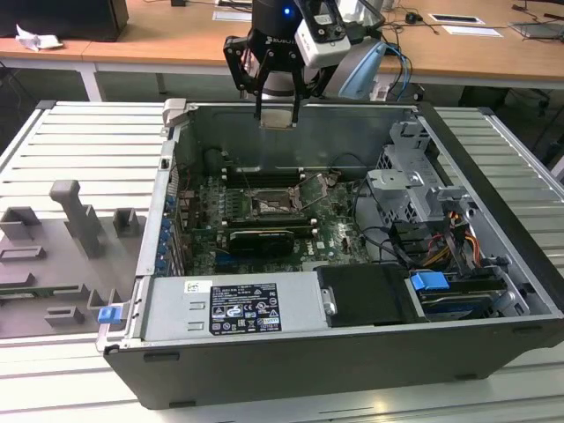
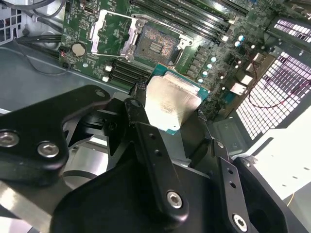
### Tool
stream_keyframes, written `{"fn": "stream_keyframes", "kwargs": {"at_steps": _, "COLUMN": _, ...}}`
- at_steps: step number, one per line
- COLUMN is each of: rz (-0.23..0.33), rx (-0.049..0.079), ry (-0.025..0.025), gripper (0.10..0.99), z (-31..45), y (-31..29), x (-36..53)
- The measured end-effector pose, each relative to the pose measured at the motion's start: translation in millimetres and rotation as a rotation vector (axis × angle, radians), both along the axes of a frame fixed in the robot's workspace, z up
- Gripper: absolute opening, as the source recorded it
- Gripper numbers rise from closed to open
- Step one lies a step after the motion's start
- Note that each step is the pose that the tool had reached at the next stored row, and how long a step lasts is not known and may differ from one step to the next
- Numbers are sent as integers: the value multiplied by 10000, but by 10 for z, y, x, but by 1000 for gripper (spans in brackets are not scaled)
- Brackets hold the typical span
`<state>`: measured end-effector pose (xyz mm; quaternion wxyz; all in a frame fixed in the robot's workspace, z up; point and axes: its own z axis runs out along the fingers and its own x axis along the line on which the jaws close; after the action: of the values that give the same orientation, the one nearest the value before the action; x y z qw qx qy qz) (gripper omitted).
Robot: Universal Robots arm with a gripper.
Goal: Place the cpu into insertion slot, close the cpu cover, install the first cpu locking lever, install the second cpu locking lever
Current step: 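Place the cpu into insertion slot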
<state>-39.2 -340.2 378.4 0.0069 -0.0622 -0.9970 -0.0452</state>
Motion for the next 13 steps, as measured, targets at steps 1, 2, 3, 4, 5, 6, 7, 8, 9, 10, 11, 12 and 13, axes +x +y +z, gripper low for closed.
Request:
{"fn": "stream_keyframes", "kwargs": {"at_steps": 1, "rz": -24, "rx": 0, "ry": 0, "gripper": 529, "z": 0, "y": 0, "x": 0}}
{"fn": "stream_keyframes", "kwargs": {"at_steps": 2, "rz": -48, "rx": 0, "ry": 0, "gripper": 529, "z": 0, "y": 0, "x": 0}}
{"fn": "stream_keyframes", "kwargs": {"at_steps": 3, "rz": -72, "rx": 0, "ry": -1, "gripper": 529, "z": 0, "y": 0, "x": 0}}
{"fn": "stream_keyframes", "kwargs": {"at_steps": 4, "rz": -98, "rx": 0, "ry": -1, "gripper": 529, "z": 0, "y": 0, "x": 0}}
{"fn": "stream_keyframes", "kwargs": {"at_steps": 5, "rz": -136, "rx": 1, "ry": -1, "gripper": 529, "z": -1, "y": 0, "x": 0}}
{"fn": "stream_keyframes", "kwargs": {"at_steps": 6, "rz": -193, "rx": 0, "ry": 0, "gripper": 529, "z": -1, "y": 0, "x": 0}}
{"fn": "stream_keyframes", "kwargs": {"at_steps": 7, "rz": -224, "rx": 0, "ry": -1, "gripper": 529, "z": -1, "y": 0, "x": 0}}
{"fn": "stream_keyframes", "kwargs": {"at_steps": 8, "rz": -252, "rx": 0, "ry": 0, "gripper": 529, "z": -1, "y": 0, "x": 0}}
{"fn": "stream_keyframes", "kwargs": {"at_steps": 9, "rz": -295, "rx": 0, "ry": -1, "gripper": 529, "z": -1, "y": 0, "x": 0}}
{"fn": "stream_keyframes", "kwargs": {"at_steps": 10, "rz": -363, "rx": 0, "ry": 0, "gripper": 529, "z": -1, "y": 0, "x": 0}}
{"fn": "stream_keyframes", "kwargs": {"at_steps": 11, "rz": -415, "rx": 0, "ry": 0, "gripper": 529, "z": -1, "y": 0, "x": 0}}
{"fn": "stream_keyframes", "kwargs": {"at_steps": 12, "rz": -477, "rx": 1, "ry": 0, "gripper": 529, "z": -1, "y": 0, "x": 0}}
{"fn": "stream_keyframes", "kwargs": {"at_steps": 13, "rz": -511, "rx": 0, "ry": 0, "gripper": 529, "z": -1, "y": 0, "x": 0}}
